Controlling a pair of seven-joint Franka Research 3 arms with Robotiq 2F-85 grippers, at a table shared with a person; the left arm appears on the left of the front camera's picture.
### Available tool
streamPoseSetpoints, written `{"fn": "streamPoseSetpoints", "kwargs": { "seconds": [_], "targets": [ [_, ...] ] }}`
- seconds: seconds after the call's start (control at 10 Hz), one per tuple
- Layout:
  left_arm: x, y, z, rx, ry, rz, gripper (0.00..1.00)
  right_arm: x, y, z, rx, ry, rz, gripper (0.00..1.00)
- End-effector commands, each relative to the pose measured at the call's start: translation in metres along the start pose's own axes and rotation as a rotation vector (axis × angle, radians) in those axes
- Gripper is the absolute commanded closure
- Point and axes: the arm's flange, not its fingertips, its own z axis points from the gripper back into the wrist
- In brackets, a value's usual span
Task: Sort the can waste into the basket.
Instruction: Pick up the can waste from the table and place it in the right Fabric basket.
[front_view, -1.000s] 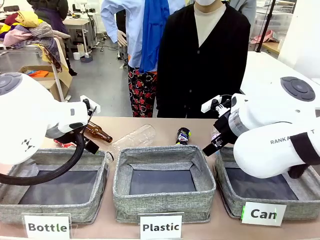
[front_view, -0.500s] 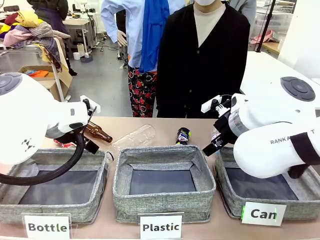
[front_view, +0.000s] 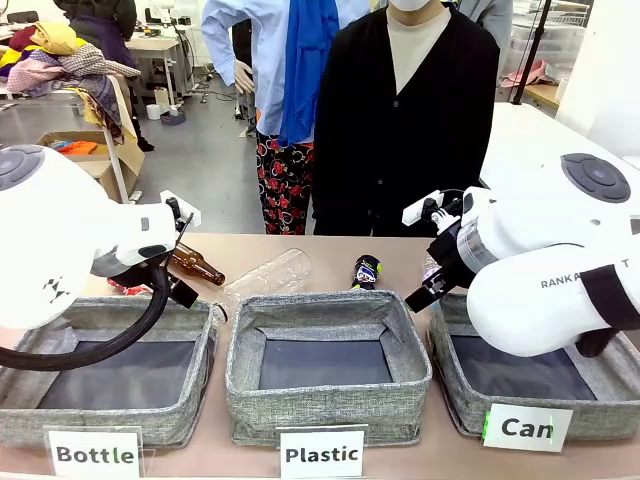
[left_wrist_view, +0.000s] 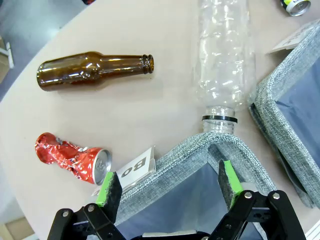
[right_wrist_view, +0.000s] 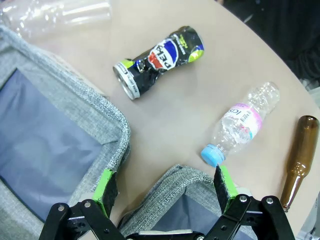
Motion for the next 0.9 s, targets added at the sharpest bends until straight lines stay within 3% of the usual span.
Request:
{"fn": "streamPoseSetpoints", "kwargs": {
  "seconds": [0.0, 0.2, 0.3, 0.4, 0.5, 0.7, 0.8],
  "targets": [
    [0.003, -0.002, 0.014, -0.026, -0.035, -0.001, 0.0, 0.007, -0.012, 0.019, 0.001, -0.017, -0.022, 0.0],
    [0.009, -0.01, 0.06, -0.156, -0.103, 0.019, 0.0, 0.014, -0.027, 0.053, 0.111, -0.036, -0.086, 0.0],
    [0.012, -0.016, 0.08, -0.202, -0.042, 0.087, 0.0, 0.018, -0.033, 0.069, 0.232, -0.022, -0.161, 0.0],
    [0.012, -0.021, 0.1, -0.266, -0.006, 0.18, 0.0, 0.022, -0.042, 0.083, 0.336, -0.022, -0.324, 0.0],
    [0.009, -0.02, 0.123, -0.343, 0.015, 0.303, 0.0, 0.02, -0.056, 0.101, 0.513, 0.004, -0.434, 0.0],
    [-0.015, 0.005, 0.154, -0.607, 0.017, 0.237, 0.0, 0.002, -0.09, 0.125, 0.9, -0.017, -0.46, 0.0],
    [-0.031, 0.03, 0.163, -0.76, 0.012, 0.236, 0.0, -0.012, -0.11, 0.128, 1.022, -0.027, -0.491, 0.0]
  ]
}}
